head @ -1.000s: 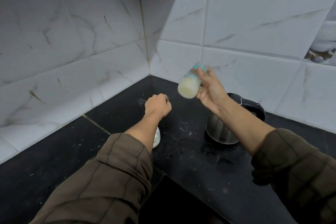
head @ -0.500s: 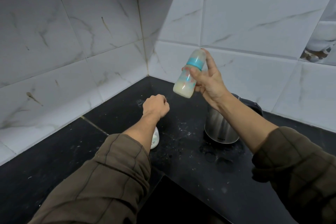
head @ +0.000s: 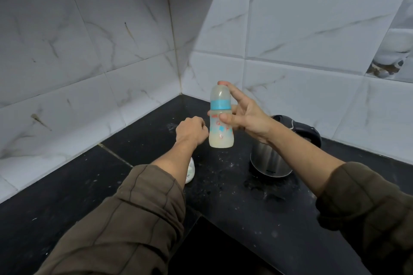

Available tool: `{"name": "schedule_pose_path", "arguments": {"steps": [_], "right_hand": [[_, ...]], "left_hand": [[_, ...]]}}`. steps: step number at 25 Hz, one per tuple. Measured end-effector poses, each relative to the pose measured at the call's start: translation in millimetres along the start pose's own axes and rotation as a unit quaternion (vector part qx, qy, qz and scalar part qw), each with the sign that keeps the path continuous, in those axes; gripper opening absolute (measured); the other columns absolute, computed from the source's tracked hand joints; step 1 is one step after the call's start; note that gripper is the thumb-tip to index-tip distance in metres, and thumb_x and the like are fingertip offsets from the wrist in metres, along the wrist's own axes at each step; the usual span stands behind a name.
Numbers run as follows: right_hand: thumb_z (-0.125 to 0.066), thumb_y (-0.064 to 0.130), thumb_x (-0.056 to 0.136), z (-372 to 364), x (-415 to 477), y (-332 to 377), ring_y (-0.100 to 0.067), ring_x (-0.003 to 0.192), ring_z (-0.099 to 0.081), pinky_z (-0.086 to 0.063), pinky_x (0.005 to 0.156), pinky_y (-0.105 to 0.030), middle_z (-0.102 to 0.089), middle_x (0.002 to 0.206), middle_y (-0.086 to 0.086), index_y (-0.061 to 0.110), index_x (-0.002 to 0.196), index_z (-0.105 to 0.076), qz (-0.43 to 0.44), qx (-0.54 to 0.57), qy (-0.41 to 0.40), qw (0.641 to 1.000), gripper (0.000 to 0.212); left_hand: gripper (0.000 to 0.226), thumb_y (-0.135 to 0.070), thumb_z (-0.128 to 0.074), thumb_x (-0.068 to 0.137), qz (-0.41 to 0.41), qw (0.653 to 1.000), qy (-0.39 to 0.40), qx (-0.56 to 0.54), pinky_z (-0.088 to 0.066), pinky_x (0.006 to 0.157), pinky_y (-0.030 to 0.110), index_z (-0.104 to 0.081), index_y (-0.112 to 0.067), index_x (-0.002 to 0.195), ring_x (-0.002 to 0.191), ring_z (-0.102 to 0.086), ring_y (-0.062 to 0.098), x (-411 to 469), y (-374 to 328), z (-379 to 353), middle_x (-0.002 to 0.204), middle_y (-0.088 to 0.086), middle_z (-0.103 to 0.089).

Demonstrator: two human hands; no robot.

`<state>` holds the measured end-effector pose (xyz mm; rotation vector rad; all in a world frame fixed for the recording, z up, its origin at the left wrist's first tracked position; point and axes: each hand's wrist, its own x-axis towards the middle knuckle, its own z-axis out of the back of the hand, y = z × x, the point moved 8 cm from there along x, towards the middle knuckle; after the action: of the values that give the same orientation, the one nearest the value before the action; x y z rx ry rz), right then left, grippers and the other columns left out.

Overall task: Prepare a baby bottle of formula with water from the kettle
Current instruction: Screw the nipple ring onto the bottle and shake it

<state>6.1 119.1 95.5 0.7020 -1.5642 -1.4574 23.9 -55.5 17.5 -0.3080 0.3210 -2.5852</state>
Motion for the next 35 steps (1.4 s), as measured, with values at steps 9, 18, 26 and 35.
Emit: {"name": "schedule_pose_path", "arguments": {"steps": [9,18,26,35], "right_hand": [[-0.078,0.015,0.088,5.0,-8.5,-21.6,-0.034,0.113,-0.07,-0.062,0.074,-0.038,-0.067,0.131,-0.025,0.04,0.158,-0.031,-0.034,0.068,-0.038,0.996,0.088],[-0.071,0.014,0.091,-1.1,-12.4,-28.0,-0.033,0.11,-0.07,-0.063,0.079,-0.043,-0.066,0.131,-0.027,0.036,0.155,-0.037,-0.064,0.07,0.037,0.995,0.076],[-0.07,0.028,0.098,29.4,-7.3,-55.3,-0.025,0.089,-0.078,-0.066,0.07,-0.042,-0.073,0.116,-0.012,0.018,0.13,-0.056,-0.143,0.173,-0.165,0.961,0.036],[-0.069,0.033,0.098,20.1,-4.8,-63.9,-0.026,0.092,-0.077,-0.066,0.072,-0.04,-0.076,0.112,-0.012,0.015,0.131,-0.059,-0.17,0.145,-0.125,0.967,0.039]], "left_hand": [[0.022,-0.032,-0.062,0.101,0.002,1.0,0.011,-0.007,-0.05,0.07,0.031,-0.071,-0.02,0.117,0.081,-0.064,0.016,-3.0,-1.9,-6.7,0.1,0.002,-0.073],[0.02,-0.032,-0.057,0.1,0.01,1.0,0.004,-0.005,-0.048,0.069,0.034,-0.072,-0.021,0.107,0.077,-0.061,0.02,-5.6,-1.6,-6.2,0.09,0.001,-0.07],[0.027,-0.026,-0.054,0.1,0.006,1.0,0.005,-0.008,-0.054,0.08,0.037,-0.074,-0.021,0.117,0.095,-0.069,0.026,-4.5,2.6,-6.5,0.105,0.005,-0.076],[0.026,-0.026,-0.055,0.1,0.011,1.0,0.014,-0.015,-0.057,0.08,0.038,-0.074,-0.021,0.117,0.094,-0.069,0.025,-2.6,5.1,-9.3,0.104,0.004,-0.075]]}}
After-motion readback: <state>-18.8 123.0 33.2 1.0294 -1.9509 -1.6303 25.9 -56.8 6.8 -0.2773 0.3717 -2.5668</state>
